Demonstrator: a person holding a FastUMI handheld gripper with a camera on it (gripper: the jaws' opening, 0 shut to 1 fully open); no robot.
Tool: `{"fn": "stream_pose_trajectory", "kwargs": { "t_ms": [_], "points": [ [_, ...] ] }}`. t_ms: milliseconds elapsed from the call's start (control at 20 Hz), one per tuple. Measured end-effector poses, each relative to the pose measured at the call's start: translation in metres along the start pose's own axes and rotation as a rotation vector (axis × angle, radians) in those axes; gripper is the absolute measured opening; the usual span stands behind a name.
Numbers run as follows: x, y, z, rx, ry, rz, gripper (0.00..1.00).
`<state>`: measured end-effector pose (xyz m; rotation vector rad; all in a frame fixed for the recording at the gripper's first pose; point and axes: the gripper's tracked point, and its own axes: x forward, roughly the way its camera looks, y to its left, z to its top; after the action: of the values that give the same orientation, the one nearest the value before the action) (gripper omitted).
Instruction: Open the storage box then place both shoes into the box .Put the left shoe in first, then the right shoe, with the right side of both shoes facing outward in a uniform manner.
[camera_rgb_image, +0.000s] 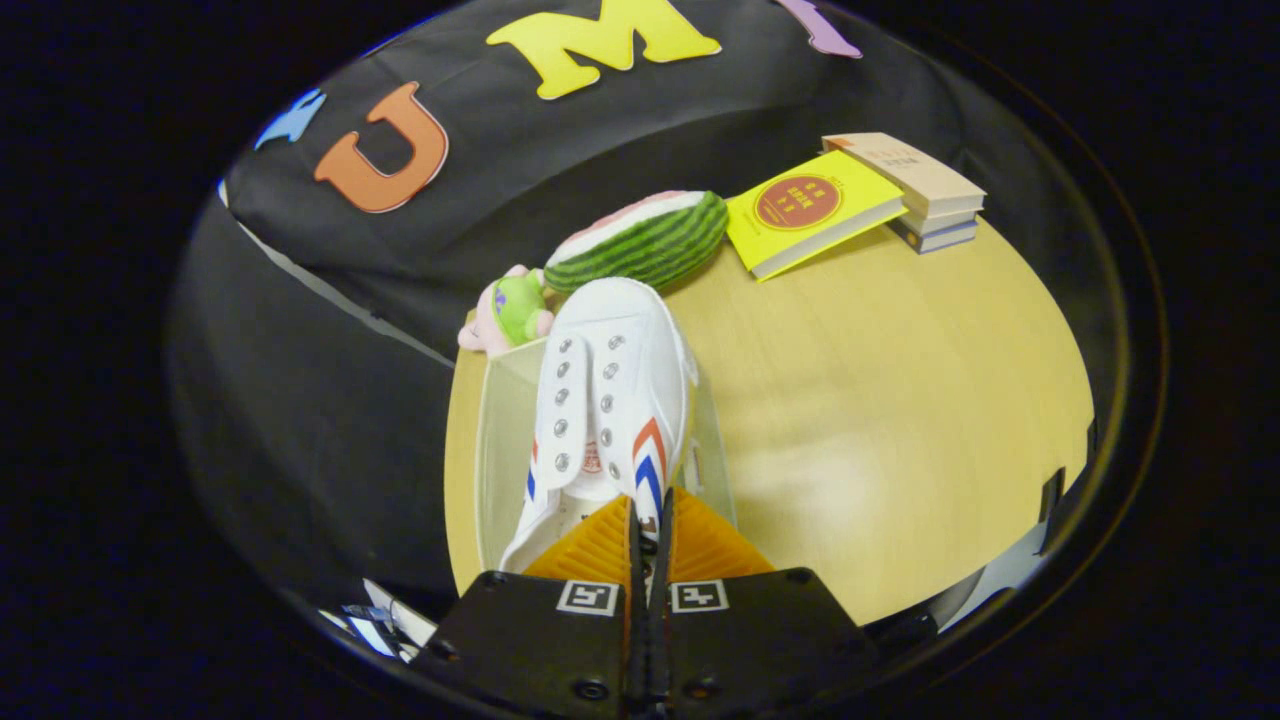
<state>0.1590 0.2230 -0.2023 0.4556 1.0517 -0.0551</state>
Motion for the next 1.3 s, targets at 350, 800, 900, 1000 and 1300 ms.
{"fn": "stream_pose_trajectory", "kwargs": {
  "t_ms": [350, 800, 900, 1000, 1300],
  "points": [
    [0.014, 0.003, -0.008, -0.013, 0.011, 0.017, 0.15],
    [-0.006, 0.023, 0.017, -0.112, -0.141, 0.120, 0.62],
    [-0.016, 0.018, 0.027, -0.139, -0.210, 0.108, 0.78],
    [-0.030, 0.013, 0.038, -0.157, -0.289, 0.100, 0.81],
    [-0.084, 0.000, 0.065, -0.258, -0.534, 0.075, 0.84]
  ]
}}
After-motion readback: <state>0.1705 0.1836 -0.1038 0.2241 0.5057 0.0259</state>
